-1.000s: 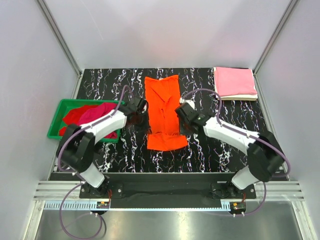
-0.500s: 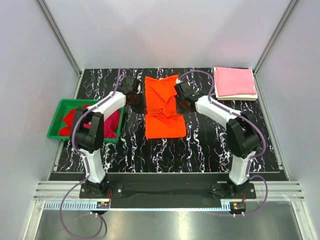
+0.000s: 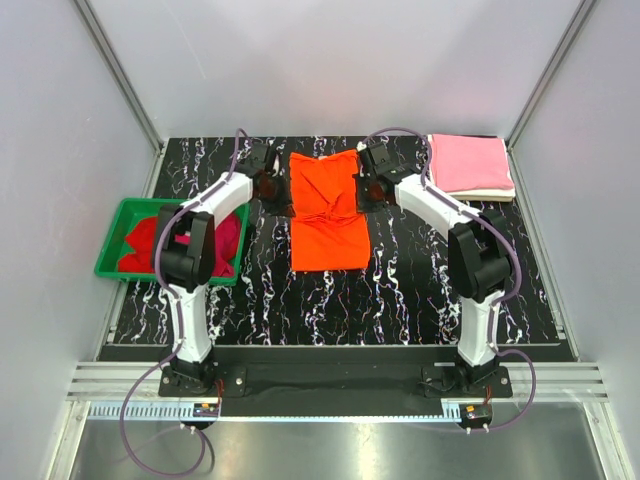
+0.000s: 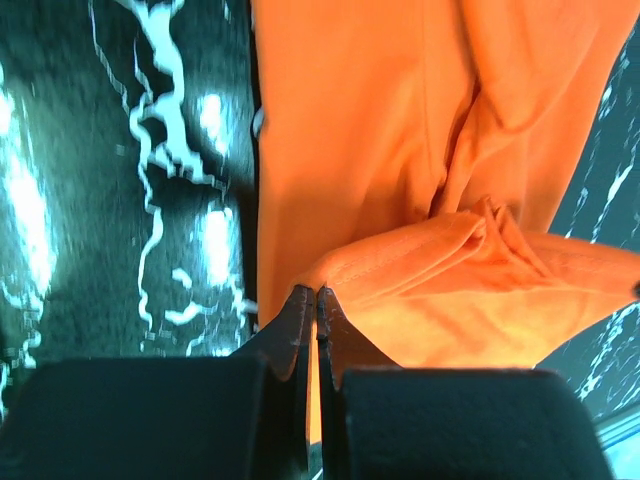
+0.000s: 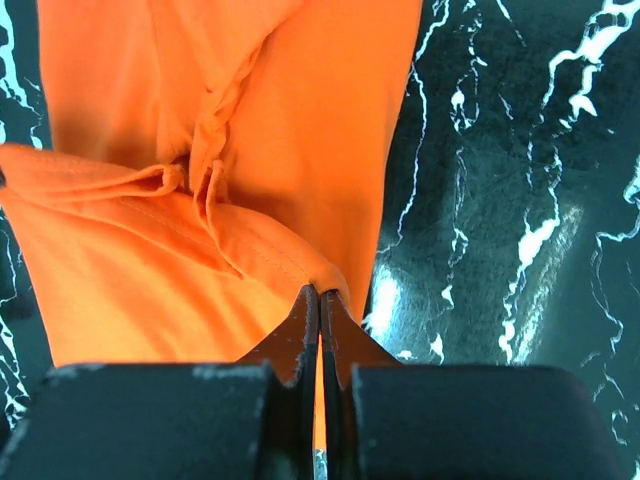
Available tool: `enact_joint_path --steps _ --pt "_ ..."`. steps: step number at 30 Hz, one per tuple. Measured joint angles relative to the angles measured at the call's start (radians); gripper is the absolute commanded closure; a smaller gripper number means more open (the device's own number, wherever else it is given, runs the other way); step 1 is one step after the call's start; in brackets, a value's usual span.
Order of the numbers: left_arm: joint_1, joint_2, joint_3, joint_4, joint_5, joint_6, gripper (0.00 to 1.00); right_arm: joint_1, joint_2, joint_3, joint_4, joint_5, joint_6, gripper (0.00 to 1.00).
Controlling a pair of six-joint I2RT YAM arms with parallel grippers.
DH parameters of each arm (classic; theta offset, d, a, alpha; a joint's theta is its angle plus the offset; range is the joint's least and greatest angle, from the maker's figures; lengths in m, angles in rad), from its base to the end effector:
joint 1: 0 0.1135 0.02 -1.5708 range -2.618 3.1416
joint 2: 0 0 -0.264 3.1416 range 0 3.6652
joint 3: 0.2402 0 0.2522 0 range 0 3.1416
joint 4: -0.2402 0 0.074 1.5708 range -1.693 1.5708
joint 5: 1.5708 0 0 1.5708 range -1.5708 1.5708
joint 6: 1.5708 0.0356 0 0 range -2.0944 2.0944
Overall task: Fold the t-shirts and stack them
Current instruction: Fold the tshirt
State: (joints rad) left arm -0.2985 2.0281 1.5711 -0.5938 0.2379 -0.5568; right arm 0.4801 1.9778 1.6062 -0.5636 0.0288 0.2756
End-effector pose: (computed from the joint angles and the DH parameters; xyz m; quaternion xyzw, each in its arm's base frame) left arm 0.4150 -0.1365 0.2019 -0.0933 0.9555 -0.2102 0.1847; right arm 0.3904 0.2021 0.2347 -0.0925 0.9453 0.1026 0.2955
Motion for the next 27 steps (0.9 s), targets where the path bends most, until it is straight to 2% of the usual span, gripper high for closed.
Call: enact_joint_path --steps 14,17,19,20,21,22,24,25,27 --pt "0.039 0.076 0.084 -0.002 0.024 -0.001 0.99 -0.045 0.092 0.097 -0.011 -0.119 -0.050 1.00" --pt "0.043 0.091 0.109 -0.001 0.024 0.000 0.96 -0.047 0.116 0.141 -0.013 -0.127 -0.058 0.97" --pt "0.047 0.105 0.127 -0.003 0.025 -0.001 0.93 -0.050 0.142 0.173 -0.010 -0.129 -0.063 0.88" --pt "0.050 0.117 0.139 -0.002 0.026 0.000 0.89 -0.053 0.157 0.188 -0.011 -0.129 -0.064 0.85" --pt "0.053 0.128 0.150 -0.002 0.029 0.000 0.74 -0.057 0.173 0.201 -0.010 -0.129 -0.066 0.82" --pt "0.057 0.138 0.161 -0.002 0.027 0.005 0.68 -0.062 0.192 0.217 -0.011 -0.129 -0.070 0.75" --pt "0.063 0.152 0.177 -0.008 0.017 0.002 0.56 -0.072 0.231 0.257 -0.021 -0.129 -0.077 0.72" --pt "0.065 0.154 0.182 -0.015 -0.003 0.003 0.54 -0.078 0.253 0.283 -0.032 -0.128 -0.080 0.66" --pt "0.067 0.153 0.195 -0.026 -0.053 0.003 0.53 -0.089 0.286 0.334 -0.065 -0.123 -0.085 0.63"
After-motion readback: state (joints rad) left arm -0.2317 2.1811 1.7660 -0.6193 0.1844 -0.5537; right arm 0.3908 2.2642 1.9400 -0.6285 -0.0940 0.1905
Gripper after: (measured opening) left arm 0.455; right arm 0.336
